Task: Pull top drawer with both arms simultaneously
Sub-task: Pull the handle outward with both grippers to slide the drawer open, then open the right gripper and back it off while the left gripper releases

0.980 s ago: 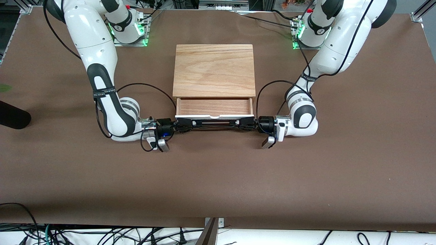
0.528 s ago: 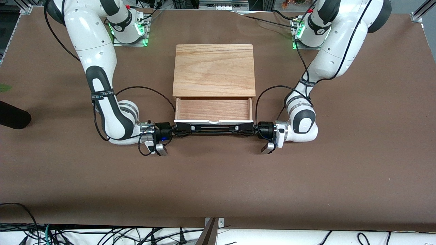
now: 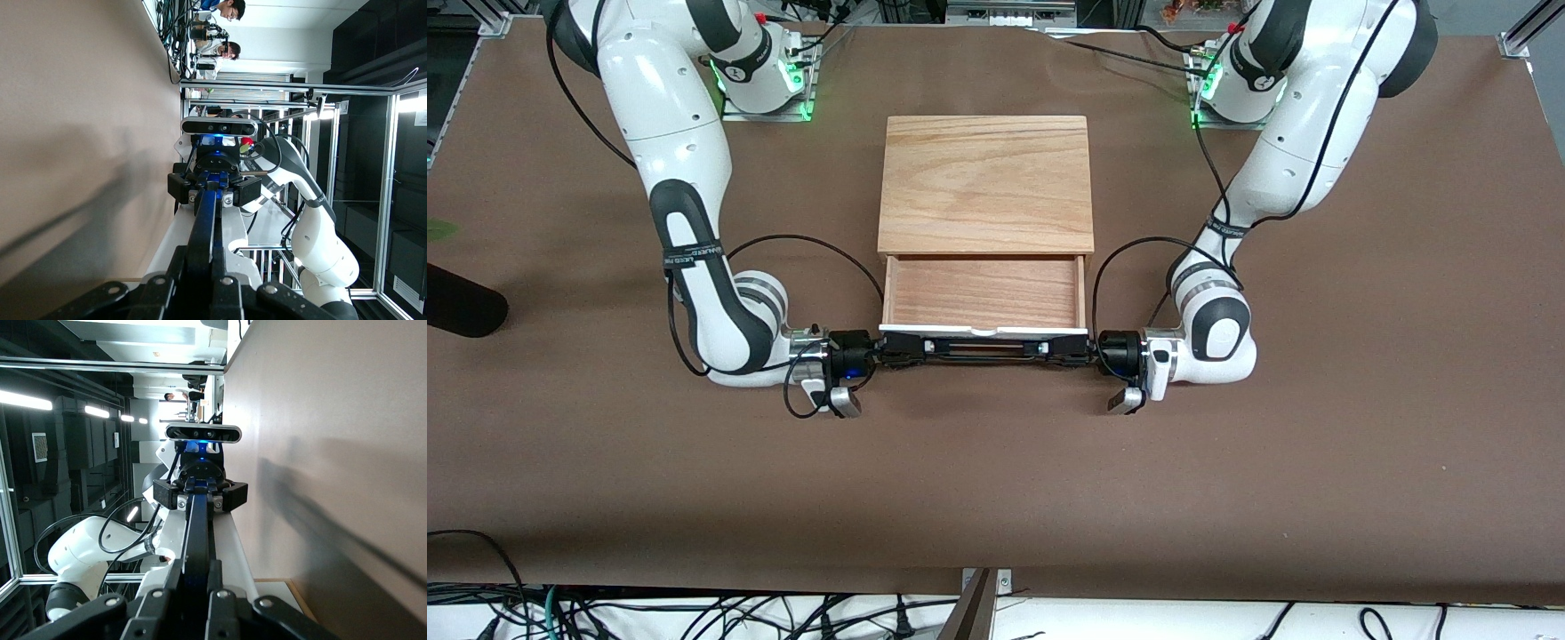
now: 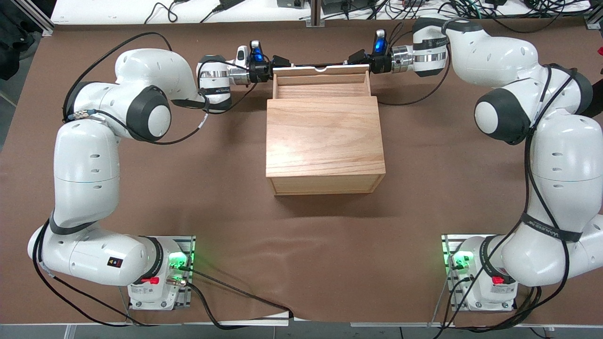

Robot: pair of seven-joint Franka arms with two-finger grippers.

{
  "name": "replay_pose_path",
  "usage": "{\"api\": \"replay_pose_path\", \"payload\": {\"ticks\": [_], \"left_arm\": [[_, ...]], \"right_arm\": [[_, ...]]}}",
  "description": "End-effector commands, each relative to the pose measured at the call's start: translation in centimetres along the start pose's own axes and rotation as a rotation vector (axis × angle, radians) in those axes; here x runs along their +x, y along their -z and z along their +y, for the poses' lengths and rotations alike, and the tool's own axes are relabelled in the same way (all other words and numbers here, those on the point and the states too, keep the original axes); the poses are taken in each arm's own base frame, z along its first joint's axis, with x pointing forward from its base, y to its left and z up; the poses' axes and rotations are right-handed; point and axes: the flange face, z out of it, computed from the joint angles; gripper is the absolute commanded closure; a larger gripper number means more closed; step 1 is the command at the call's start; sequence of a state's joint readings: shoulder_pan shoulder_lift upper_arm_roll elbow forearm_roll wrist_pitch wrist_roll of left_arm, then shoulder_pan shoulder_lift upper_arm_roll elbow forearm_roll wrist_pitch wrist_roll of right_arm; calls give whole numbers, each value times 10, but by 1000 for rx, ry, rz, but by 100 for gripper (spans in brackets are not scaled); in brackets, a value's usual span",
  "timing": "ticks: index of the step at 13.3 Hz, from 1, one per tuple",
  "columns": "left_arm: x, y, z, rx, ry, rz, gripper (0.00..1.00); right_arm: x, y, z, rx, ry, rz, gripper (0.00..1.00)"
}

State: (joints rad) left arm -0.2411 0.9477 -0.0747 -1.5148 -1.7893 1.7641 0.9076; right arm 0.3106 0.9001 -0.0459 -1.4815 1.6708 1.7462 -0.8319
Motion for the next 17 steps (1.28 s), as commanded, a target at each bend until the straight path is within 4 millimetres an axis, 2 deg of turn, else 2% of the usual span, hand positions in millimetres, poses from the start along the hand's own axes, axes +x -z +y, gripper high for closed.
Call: {"api": "replay_pose_path", "payload": {"ticks": [1,7,8,9,12,13,14,15,17], "left_arm": [[20,53,-40,101,80,94,100],[28,55,-41,104,84,99,100],[27,55,-41,103,80,101,85],[25,56,-44,106,78,99,53],[19,56,-49,110,84,96,46],[18,57,-50,109,82,100,19],[16,58,-50,112,70,99,0],[16,59,-46,110,85,102,0],[23,62,-30,102,123,107,0]], "right_arm": [[33,52,-46,112,16,57,100],[35,52,-48,114,14,53,100],[35,52,-48,116,16,51,100],[35,51,-48,118,15,48,100],[35,52,-48,120,15,48,100],[35,52,-49,120,13,48,98],[35,54,-49,120,14,48,58],[35,56,-50,118,20,48,1],[35,61,-51,103,25,39,0]]}}
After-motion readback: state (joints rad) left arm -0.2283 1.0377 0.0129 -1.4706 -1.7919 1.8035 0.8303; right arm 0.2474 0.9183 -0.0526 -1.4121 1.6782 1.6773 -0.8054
